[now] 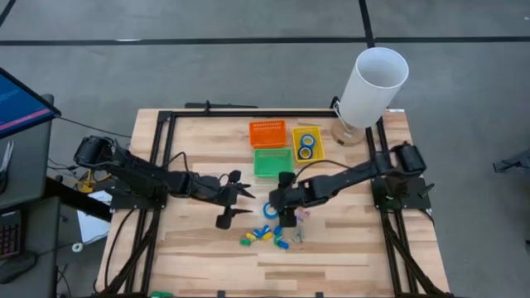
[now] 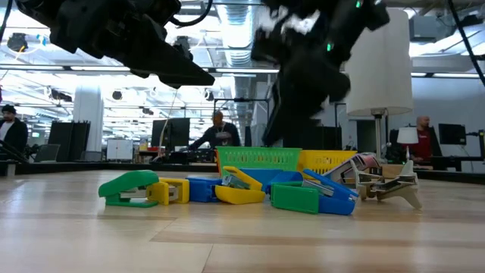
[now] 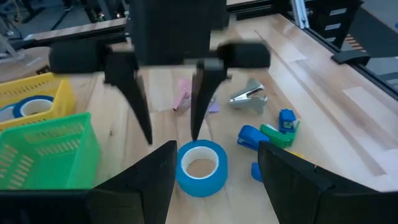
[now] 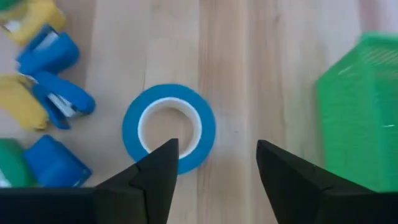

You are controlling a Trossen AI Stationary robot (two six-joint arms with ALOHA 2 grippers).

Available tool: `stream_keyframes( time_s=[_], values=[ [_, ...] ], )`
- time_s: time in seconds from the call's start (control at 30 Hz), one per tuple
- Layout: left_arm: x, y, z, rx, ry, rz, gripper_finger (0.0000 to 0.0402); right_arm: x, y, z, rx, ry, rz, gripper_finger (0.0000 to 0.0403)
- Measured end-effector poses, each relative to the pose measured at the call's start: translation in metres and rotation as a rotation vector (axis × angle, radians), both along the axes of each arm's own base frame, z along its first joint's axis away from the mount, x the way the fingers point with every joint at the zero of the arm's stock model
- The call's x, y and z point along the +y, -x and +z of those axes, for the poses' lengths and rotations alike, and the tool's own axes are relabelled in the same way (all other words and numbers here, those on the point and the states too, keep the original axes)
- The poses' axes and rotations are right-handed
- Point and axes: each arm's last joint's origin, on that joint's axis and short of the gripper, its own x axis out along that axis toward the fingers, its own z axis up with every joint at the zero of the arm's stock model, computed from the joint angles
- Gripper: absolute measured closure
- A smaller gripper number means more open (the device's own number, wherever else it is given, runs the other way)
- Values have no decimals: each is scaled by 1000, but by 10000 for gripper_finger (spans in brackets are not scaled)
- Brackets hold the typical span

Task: Pick and place Stapler, Stapler remover, tape
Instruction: Put the light blue tape into the yellow bin

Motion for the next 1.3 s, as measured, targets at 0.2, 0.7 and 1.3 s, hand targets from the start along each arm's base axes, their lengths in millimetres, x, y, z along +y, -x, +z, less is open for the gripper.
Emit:
stream_keyframes(
  time_s=[0.2,0.7,1.3],
  values=[
    [-2,1,0,3,7,-7,188,-4,-15,-7,6,-4,-21,180],
    [-2,1,0,6,12,-4,188,-15,-29,-44,101,-129,-39,184],
    [-2,1,-1,7,11,-3,188,-20,-3,34,-2,-74,-61,358]
  ],
)
